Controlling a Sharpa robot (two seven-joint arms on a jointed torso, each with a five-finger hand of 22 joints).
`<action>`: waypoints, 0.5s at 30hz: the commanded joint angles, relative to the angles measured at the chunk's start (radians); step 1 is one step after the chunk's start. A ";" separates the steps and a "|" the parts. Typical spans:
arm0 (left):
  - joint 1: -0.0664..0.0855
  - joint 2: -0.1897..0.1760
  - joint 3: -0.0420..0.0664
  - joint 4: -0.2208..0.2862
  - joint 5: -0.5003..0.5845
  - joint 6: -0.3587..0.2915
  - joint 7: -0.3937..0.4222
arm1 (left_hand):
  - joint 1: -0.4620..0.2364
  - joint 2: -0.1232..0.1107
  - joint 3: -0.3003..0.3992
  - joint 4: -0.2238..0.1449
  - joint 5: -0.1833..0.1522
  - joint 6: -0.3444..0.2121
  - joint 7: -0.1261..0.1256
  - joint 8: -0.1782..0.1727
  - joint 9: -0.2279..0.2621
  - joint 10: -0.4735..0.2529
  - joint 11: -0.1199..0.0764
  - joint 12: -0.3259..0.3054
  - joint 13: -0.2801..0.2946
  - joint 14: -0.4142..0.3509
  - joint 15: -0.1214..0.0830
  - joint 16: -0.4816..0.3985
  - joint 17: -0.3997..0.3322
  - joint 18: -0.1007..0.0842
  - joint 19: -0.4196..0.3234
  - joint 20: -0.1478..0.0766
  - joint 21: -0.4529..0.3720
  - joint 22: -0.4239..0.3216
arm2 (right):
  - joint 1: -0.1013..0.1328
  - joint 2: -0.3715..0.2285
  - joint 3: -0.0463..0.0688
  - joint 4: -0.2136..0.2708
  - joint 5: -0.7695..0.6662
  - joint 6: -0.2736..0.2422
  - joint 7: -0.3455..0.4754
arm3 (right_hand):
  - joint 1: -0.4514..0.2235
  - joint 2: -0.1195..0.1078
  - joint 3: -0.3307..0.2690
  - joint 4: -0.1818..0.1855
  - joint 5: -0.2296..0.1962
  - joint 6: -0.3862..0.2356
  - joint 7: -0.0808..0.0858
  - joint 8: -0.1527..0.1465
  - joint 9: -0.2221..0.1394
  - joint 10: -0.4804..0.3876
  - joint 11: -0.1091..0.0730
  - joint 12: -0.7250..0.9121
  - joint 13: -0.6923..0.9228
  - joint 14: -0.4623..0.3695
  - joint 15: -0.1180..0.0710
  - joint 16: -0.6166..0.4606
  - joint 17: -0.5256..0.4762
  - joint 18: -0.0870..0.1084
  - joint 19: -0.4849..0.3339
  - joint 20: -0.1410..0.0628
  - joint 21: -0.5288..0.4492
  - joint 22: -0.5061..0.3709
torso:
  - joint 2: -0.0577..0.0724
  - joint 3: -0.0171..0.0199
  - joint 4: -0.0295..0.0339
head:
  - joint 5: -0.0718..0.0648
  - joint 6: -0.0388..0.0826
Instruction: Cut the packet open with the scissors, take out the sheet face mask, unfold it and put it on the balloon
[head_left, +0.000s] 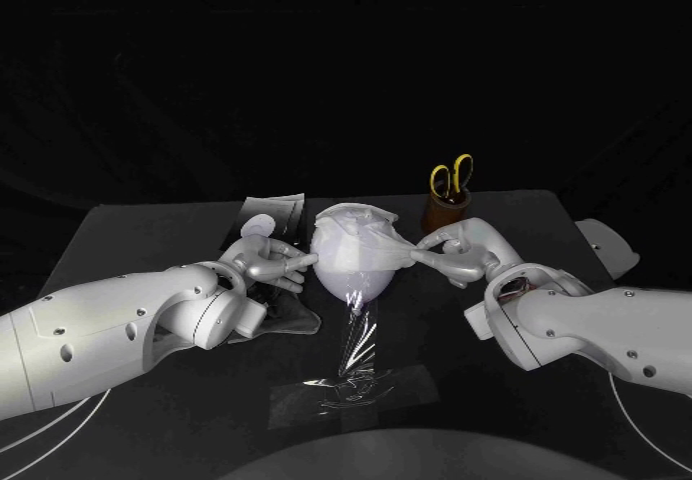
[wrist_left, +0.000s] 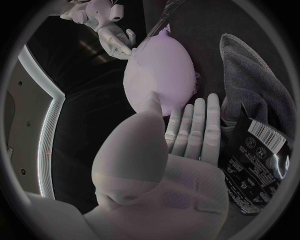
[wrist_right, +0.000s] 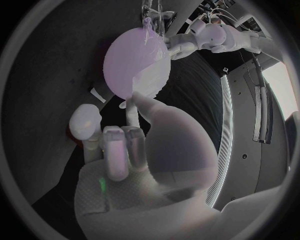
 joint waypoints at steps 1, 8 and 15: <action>0.000 0.004 0.001 0.000 -0.005 -0.003 -0.009 | 0.010 0.003 -0.008 0.001 0.001 0.009 0.046 -0.007 0.000 0.005 0.001 -0.004 -0.001 0.007 0.000 -0.006 0.000 0.010 0.005 0.000 -0.006 -0.001 | 0.001 -0.006 0.000 -0.003 -0.015 0.042 -0.015 | 0.006 0.001 0.001 -0.007 0.003 0.020 -0.014 0.002 0.003 0.104 -0.010 0.003 0.264 0.102 -0.008 0.004 0.263 0.002 0.009 0.001 0.003 0.002 | 0.000 0.0001 -0.0007 | -0.002 -0.002; 0.000 0.010 0.001 -0.004 -0.005 -0.006 -0.012 | 0.010 0.003 -0.008 0.001 0.001 0.009 0.046 -0.007 0.000 0.006 0.001 -0.005 -0.001 0.007 0.000 -0.006 0.000 0.010 0.005 -0.001 -0.006 -0.001 | 0.004 -0.015 0.000 -0.009 -0.020 0.093 -0.037 | 0.006 0.000 0.002 -0.008 0.003 0.020 -0.014 0.002 0.003 0.104 -0.010 0.003 0.264 0.102 -0.008 0.004 0.263 0.002 0.009 0.001 0.003 0.001 | 0.000 0.0001 -0.0004 | -0.005 -0.001; 0.000 0.012 0.001 -0.004 -0.005 -0.011 -0.010 | 0.011 0.004 -0.008 0.001 0.001 0.009 0.046 -0.007 0.000 0.006 0.001 -0.005 -0.001 0.007 0.000 -0.006 0.000 0.010 0.005 -0.001 -0.006 -0.001 | 0.004 -0.013 0.000 -0.009 -0.020 0.105 -0.038 | 0.006 0.000 0.002 -0.008 0.003 0.020 -0.014 0.002 0.003 0.104 -0.010 0.003 0.264 0.102 -0.008 0.004 0.263 0.002 0.009 0.001 0.003 0.001 | 0.000 0.0004 -0.0001 | -0.005 0.003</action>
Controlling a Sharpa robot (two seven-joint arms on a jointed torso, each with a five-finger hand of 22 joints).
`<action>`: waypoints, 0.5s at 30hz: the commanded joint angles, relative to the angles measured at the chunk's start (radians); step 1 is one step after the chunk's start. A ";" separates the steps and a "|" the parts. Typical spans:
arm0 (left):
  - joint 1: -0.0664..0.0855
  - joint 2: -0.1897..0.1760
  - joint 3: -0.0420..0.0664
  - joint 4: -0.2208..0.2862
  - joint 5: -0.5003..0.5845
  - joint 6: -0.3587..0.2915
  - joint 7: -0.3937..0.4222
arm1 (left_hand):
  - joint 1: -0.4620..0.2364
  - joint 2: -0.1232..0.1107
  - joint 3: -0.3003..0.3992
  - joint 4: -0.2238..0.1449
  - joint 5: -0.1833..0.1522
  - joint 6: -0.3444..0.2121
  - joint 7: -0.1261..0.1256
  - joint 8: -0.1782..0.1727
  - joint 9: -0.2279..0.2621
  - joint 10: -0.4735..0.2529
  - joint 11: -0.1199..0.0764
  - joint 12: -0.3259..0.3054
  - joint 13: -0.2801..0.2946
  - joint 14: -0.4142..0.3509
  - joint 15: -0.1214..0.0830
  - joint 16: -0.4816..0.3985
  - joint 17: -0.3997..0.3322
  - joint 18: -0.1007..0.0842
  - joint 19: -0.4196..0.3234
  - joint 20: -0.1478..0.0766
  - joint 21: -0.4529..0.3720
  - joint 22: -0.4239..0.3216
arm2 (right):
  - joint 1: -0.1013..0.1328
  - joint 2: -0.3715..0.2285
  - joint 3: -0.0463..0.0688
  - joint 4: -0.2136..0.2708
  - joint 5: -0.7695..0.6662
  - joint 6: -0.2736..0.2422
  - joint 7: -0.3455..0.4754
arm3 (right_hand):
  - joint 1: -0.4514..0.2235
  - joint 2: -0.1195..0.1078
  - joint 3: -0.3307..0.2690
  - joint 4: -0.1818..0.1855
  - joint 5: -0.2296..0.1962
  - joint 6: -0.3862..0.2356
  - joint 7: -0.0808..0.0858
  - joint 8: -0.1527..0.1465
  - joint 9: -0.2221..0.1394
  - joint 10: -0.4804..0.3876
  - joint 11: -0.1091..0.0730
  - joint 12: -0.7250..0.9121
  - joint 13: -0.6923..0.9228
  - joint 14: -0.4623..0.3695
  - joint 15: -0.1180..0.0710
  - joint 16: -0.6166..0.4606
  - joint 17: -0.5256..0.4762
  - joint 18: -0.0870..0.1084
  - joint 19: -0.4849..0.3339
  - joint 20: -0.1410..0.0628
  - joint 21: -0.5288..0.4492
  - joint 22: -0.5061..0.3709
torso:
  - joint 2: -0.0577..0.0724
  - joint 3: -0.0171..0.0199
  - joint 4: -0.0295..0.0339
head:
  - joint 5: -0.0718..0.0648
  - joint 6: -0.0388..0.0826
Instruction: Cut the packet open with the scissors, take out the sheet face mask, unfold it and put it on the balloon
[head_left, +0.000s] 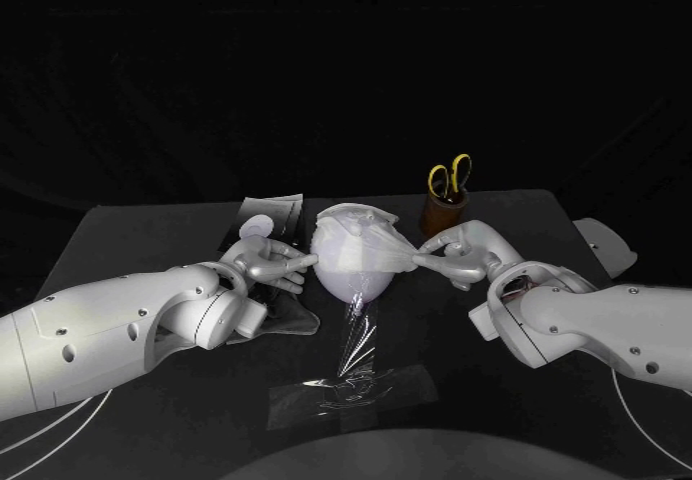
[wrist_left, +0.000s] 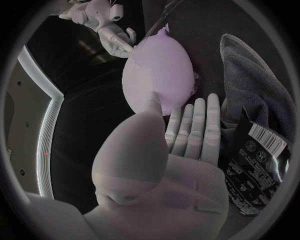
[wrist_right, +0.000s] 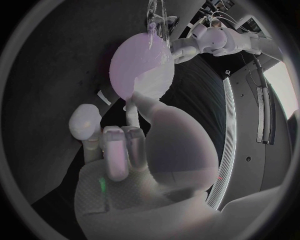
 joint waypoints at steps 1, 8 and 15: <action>0.000 0.001 0.001 0.004 -0.003 -0.010 0.007 | 0.007 0.000 -0.008 0.001 0.001 0.009 0.046 -0.003 0.000 0.006 0.001 -0.005 -0.001 0.007 0.000 -0.006 0.000 0.011 0.006 -0.001 -0.006 -0.002 | 0.000 0.002 0.000 -0.001 -0.014 0.041 -0.010 | 0.007 0.000 -0.001 -0.005 0.005 0.018 -0.015 0.003 0.003 0.104 -0.010 0.004 0.263 0.102 -0.008 0.004 0.264 0.007 0.009 0.001 0.003 0.001 | 0.000 -0.0001 0.0011 | -0.001 0.004; 0.000 -0.027 0.002 0.017 0.053 -0.030 0.124 | 0.003 0.003 -0.017 0.004 0.001 -0.018 0.054 -0.035 -0.013 -0.020 0.012 -0.030 -0.002 -0.022 0.011 -0.033 -0.009 0.007 -0.012 0.006 -0.030 -0.006 | 0.000 0.009 0.000 -0.002 -0.005 0.038 -0.001 | 0.006 0.000 0.000 -0.006 0.005 0.019 -0.015 0.003 0.003 0.104 -0.010 0.004 0.263 0.102 -0.008 0.004 0.264 0.007 0.008 0.001 0.001 0.000 | 0.001 -0.0009 0.0005 | -0.002 0.007; 0.000 -0.066 0.002 0.031 0.101 -0.026 0.243 | -0.070 -0.052 0.010 0.010 0.003 -0.070 0.072 -0.073 -0.028 -0.075 0.036 -0.063 -0.002 -0.116 0.045 -0.096 -0.035 -0.007 -0.115 0.037 -0.108 -0.008 | 0.000 0.015 0.000 -0.005 -0.001 0.033 0.006 | 0.006 0.000 0.000 -0.006 0.005 0.019 -0.015 0.003 0.004 0.104 -0.010 0.004 0.263 0.102 -0.008 0.004 0.264 0.007 0.007 0.001 0.001 0.000 | 0.001 -0.0015 0.0037 | -0.005 0.008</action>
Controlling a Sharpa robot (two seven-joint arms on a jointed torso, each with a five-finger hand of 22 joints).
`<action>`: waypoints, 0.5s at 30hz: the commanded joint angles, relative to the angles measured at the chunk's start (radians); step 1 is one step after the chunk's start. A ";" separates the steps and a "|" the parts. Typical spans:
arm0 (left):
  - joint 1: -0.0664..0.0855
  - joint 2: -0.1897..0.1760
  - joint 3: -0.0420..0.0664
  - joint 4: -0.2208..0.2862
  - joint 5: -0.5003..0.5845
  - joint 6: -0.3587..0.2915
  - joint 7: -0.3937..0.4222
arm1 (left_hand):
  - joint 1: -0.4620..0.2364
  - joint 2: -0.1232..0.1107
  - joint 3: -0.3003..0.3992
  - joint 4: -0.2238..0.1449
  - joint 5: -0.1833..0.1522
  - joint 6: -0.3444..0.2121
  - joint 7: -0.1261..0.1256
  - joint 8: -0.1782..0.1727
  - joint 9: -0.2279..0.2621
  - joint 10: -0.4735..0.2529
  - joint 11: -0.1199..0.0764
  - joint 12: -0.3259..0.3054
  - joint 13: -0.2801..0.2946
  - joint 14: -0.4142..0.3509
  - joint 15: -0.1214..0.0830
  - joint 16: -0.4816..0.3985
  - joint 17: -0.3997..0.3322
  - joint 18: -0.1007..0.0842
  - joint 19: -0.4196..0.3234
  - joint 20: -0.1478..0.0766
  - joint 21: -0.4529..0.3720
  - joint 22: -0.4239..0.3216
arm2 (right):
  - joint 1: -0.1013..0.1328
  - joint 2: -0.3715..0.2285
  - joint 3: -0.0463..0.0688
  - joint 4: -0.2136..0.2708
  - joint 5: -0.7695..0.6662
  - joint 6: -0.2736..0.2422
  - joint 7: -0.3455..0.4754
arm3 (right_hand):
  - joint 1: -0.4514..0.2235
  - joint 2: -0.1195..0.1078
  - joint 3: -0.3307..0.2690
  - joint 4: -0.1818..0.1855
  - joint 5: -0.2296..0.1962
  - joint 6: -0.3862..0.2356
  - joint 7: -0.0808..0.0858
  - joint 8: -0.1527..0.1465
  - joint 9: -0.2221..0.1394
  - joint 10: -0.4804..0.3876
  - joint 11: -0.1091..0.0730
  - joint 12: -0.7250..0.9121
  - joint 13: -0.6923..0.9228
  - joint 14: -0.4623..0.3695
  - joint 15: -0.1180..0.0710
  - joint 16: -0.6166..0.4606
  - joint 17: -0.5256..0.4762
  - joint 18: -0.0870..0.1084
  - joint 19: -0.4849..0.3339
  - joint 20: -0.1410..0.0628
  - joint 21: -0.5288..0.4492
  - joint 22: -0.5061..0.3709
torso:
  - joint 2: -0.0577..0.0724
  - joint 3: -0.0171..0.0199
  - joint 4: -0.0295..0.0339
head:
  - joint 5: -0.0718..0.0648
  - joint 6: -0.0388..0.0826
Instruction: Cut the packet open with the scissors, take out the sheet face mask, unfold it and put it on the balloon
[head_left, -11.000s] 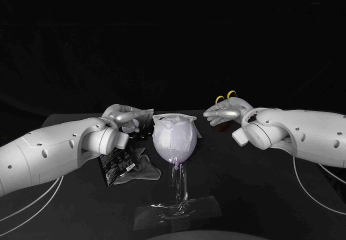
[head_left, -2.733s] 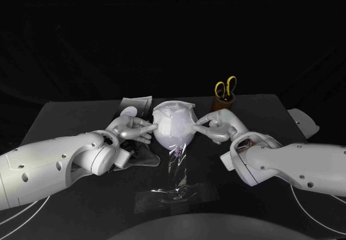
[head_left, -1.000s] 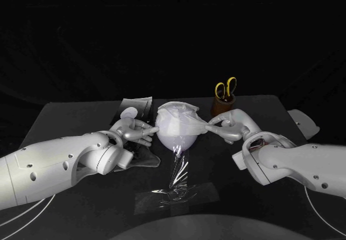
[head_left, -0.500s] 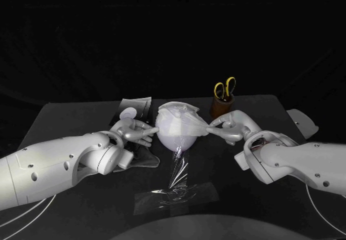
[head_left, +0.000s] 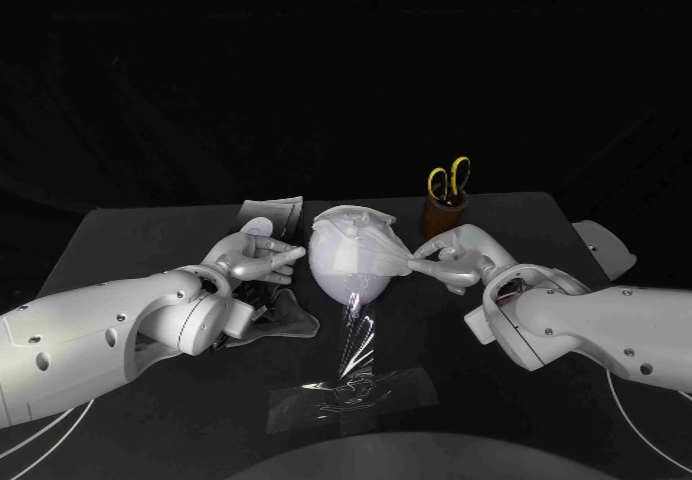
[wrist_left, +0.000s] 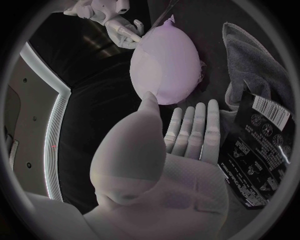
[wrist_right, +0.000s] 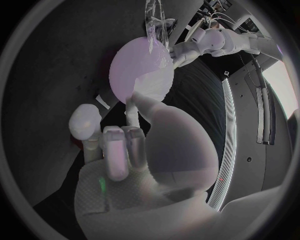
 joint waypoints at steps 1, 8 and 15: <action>0.000 -0.011 0.001 0.009 0.053 -0.008 0.132 | -0.022 -0.020 0.014 -0.001 0.003 -0.011 0.079 -0.006 -0.002 -0.011 0.005 -0.007 -0.001 -0.018 0.005 -0.014 -0.006 -0.005 -0.019 0.006 -0.014 0.000 | 0.000 0.003 0.000 -0.002 -0.002 0.012 0.009 | 0.006 0.000 0.000 -0.006 0.002 0.019 -0.015 0.005 0.003 0.104 -0.010 0.005 0.263 0.103 -0.008 0.005 0.263 0.007 0.007 0.001 0.001 0.000 | 0.000 -0.0005 0.0013 | -0.001 0.000; 0.000 -0.019 0.001 0.015 0.045 -0.003 0.175 | -0.078 -0.117 -0.006 0.004 0.004 -0.049 0.088 -0.025 -0.008 -0.044 0.017 -0.034 -0.001 -0.073 0.025 -0.078 -0.025 -0.027 -0.115 0.019 -0.042 0.000 | 0.000 0.012 0.000 -0.006 0.003 0.009 0.015 | 0.006 0.000 0.000 -0.006 0.002 0.019 -0.015 0.005 0.003 0.104 -0.010 0.005 0.263 0.103 -0.008 0.005 0.263 0.007 0.007 0.001 0.001 0.000 | 0.000 -0.0002 -0.0007 | 0.005 0.000; 0.000 0.008 0.002 0.005 0.020 0.008 0.147 | -0.105 -0.203 -0.080 0.007 0.009 -0.082 0.099 -0.035 -0.010 -0.073 0.030 -0.059 0.000 -0.183 0.043 -0.167 -0.036 -0.063 -0.307 0.020 -0.050 -0.009 | 0.000 0.020 0.000 -0.007 0.005 0.008 0.016 | 0.005 0.000 0.000 -0.006 0.002 0.019 -0.015 0.006 0.004 0.104 -0.010 0.005 0.263 0.103 -0.008 0.005 0.263 0.008 0.006 0.001 -0.001 -0.001 | 0.000 0.0010 -0.0020 | 0.009 0.000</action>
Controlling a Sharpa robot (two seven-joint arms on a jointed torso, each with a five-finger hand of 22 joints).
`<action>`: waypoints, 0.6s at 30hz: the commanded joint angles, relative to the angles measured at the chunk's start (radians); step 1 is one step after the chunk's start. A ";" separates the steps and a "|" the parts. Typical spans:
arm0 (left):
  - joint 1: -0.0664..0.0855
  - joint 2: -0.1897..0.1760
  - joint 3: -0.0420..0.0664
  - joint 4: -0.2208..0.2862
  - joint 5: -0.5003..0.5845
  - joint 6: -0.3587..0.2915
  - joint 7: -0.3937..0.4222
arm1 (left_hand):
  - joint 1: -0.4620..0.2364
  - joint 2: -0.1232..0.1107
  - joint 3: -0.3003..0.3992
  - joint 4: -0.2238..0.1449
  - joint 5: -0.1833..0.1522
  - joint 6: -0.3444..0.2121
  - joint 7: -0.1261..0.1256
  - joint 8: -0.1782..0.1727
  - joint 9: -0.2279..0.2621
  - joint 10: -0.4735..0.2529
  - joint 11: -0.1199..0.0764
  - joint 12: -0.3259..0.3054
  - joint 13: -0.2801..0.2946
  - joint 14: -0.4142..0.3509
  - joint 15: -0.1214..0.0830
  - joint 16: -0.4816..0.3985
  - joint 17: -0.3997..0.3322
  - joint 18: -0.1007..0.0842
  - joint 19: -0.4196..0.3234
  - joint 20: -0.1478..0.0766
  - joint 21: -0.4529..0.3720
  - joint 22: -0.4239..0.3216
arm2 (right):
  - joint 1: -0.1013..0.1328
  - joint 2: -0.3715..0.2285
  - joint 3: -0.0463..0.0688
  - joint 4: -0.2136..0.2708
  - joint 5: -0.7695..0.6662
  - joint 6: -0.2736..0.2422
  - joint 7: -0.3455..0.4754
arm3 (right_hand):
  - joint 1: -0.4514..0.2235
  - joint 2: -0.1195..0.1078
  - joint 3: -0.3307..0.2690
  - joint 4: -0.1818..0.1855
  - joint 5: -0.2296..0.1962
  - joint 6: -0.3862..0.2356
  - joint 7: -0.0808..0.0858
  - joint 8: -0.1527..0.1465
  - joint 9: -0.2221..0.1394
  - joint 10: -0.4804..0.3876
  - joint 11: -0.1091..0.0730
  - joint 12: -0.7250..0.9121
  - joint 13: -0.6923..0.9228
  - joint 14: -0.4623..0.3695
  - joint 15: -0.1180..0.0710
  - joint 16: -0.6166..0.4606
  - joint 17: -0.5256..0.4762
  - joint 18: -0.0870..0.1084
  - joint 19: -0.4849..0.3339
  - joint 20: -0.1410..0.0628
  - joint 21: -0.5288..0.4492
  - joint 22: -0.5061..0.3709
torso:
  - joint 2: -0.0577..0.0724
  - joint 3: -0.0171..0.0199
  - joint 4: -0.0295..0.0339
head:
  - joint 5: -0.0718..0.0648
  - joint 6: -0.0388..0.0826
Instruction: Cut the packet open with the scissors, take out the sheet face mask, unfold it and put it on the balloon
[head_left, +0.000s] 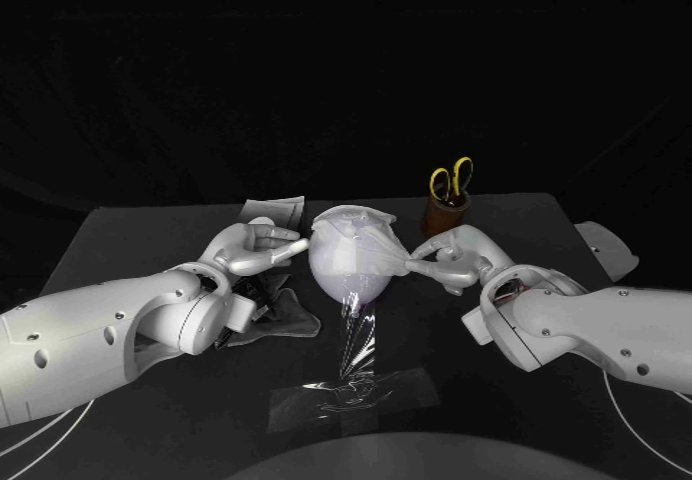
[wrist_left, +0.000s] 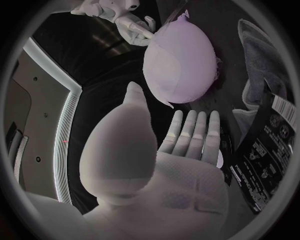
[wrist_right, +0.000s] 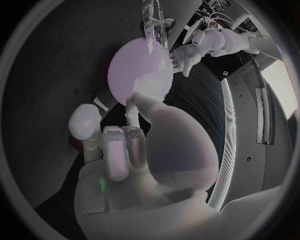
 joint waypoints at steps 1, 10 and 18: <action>0.000 0.015 0.001 -0.006 -0.018 0.010 0.010 | -0.004 -0.013 -0.011 0.002 0.003 -0.009 0.111 -0.006 -0.002 -0.007 0.003 -0.005 0.001 -0.016 0.002 -0.014 -0.001 -0.017 -0.032 0.000 -0.001 -0.001 | 0.000 0.003 0.000 -0.001 -0.001 0.008 0.012 | 0.007 0.002 -0.001 -0.005 0.002 0.021 -0.013 0.003 0.004 0.104 -0.010 0.003 0.263 0.103 -0.008 0.004 0.263 0.008 0.006 0.001 -0.001 0.000 | 0.000 0.0012 -0.0012 | 0.001 0.000; 0.000 0.065 0.002 -0.041 -0.062 -0.015 -0.060 | 0.002 -0.026 -0.023 0.001 0.003 -0.037 0.114 -0.017 -0.004 -0.017 0.006 -0.015 0.001 -0.047 0.006 -0.043 -0.003 -0.028 -0.091 0.000 -0.003 -0.003 | 0.000 0.008 0.000 -0.001 0.001 0.007 0.014 | 0.007 0.002 -0.001 -0.005 0.002 0.021 -0.013 0.003 0.004 0.104 -0.010 0.003 0.263 0.103 -0.008 0.004 0.263 0.008 0.006 0.001 -0.001 0.000 | -0.001 0.0010 -0.0016 | 0.001 0.001; 0.001 0.099 0.004 -0.066 -0.096 -0.035 -0.126 | 0.019 -0.023 -0.019 0.000 0.003 -0.040 0.116 -0.017 -0.003 -0.017 0.007 -0.016 0.002 -0.027 0.006 -0.039 0.001 -0.032 -0.095 0.000 0.000 -0.001 | 0.000 0.011 0.000 0.000 0.003 0.006 0.016 | 0.007 0.002 -0.001 -0.005 0.002 0.021 -0.013 0.003 0.004 0.104 -0.010 0.003 0.263 0.103 -0.008 0.004 0.263 0.008 0.006 0.001 -0.001 0.000 | 0.000 0.0009 -0.0001 | -0.001 0.001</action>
